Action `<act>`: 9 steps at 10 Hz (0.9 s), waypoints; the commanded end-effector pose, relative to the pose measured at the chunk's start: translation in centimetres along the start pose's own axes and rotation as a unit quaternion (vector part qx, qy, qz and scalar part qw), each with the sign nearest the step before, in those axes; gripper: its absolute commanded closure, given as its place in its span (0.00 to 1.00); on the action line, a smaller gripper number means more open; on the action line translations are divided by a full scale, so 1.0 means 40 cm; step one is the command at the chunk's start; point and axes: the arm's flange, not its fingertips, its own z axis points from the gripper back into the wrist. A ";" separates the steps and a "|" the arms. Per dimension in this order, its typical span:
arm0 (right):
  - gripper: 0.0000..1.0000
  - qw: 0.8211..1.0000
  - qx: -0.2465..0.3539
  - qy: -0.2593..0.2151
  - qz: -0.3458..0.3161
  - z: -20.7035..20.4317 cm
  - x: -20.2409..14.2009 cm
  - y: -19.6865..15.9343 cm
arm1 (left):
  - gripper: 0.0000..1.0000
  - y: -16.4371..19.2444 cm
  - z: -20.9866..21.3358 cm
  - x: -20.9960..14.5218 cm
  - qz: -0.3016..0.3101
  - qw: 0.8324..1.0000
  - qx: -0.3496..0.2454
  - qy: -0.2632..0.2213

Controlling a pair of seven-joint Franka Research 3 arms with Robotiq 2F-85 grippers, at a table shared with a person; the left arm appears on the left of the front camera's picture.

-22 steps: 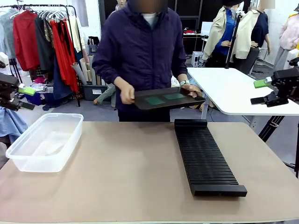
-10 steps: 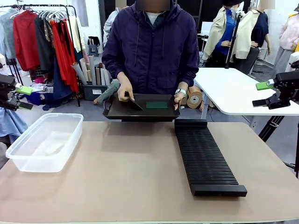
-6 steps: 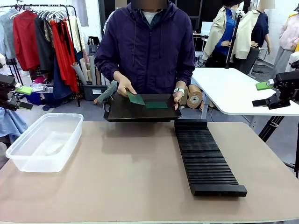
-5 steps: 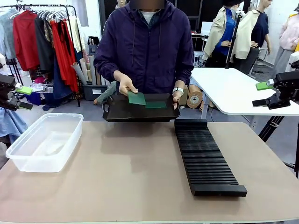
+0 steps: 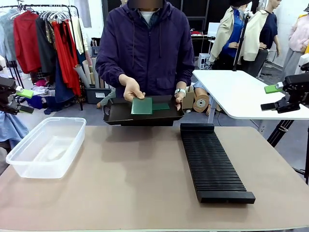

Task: Sort PCBs into racks and boxes based on the side picked up.
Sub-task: Pick up the Blank PCB handed by the Human.

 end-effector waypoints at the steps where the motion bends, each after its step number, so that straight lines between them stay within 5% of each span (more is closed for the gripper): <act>1: 0.00 1.000 0.009 -0.003 0.003 0.003 0.003 0.004 | 0.00 -0.003 0.001 -0.002 0.002 1.000 0.002 0.000; 6: 0.00 1.000 0.009 -0.003 0.003 0.003 0.003 0.004 | 0.00 0.000 0.000 0.000 0.000 1.000 0.000 0.000; 9: 0.00 1.000 0.009 -0.003 0.003 0.003 0.003 0.004 | 0.00 0.059 -0.100 0.053 0.046 0.998 -0.048 -0.015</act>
